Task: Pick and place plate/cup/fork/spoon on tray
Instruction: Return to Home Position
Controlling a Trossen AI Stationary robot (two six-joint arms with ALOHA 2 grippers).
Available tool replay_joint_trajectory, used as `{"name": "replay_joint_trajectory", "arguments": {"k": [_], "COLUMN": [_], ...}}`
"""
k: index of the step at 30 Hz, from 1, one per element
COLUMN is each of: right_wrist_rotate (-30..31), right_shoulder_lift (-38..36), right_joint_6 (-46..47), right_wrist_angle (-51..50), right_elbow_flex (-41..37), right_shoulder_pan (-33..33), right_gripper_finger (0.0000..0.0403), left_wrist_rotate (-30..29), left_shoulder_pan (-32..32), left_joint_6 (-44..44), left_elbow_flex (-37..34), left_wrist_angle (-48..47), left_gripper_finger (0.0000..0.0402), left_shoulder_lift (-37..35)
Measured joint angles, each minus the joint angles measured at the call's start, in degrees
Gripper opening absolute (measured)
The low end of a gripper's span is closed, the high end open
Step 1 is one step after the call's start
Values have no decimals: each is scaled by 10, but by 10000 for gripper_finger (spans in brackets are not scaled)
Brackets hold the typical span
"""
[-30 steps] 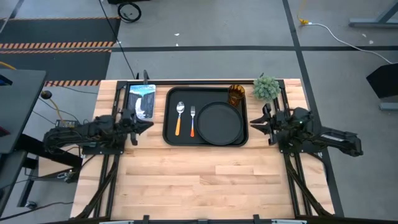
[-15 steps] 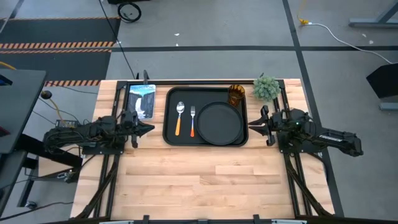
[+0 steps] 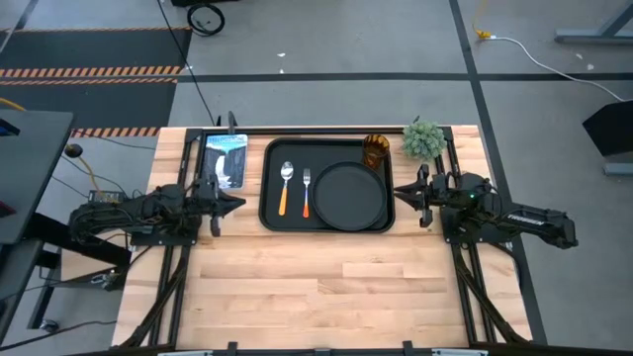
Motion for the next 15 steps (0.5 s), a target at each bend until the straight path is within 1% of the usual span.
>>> {"name": "replay_joint_trajectory", "arguments": {"k": [4,8,9,11,13,15], "right_wrist_rotate": [7,8,8,8,8,8], "right_shoulder_lift": [0,0,0,0,0,0], "right_joint_6": [-32,-135,-164,-191,-194,-194], "right_wrist_angle": [0,0,0,0,0,0], "right_elbow_flex": [0,0,0,0,0,0], "right_shoulder_pan": [0,0,0,0,0,0], "right_gripper_finger": [77,77,77,77,77,77], "left_wrist_rotate": [-19,-29,-29,-29,-29,-30], "left_shoulder_pan": [1,1,1,1,1,1], "left_joint_6": [46,113,116,104,100,114], "left_elbow_flex": [0,0,-1,-1,-1,-1], "left_wrist_angle": [3,-2,-2,-2,-2,-2], "left_gripper_finger": [14,11,11,12,16,20], "left_shoulder_lift": [0,0,0,0,0,0]}}
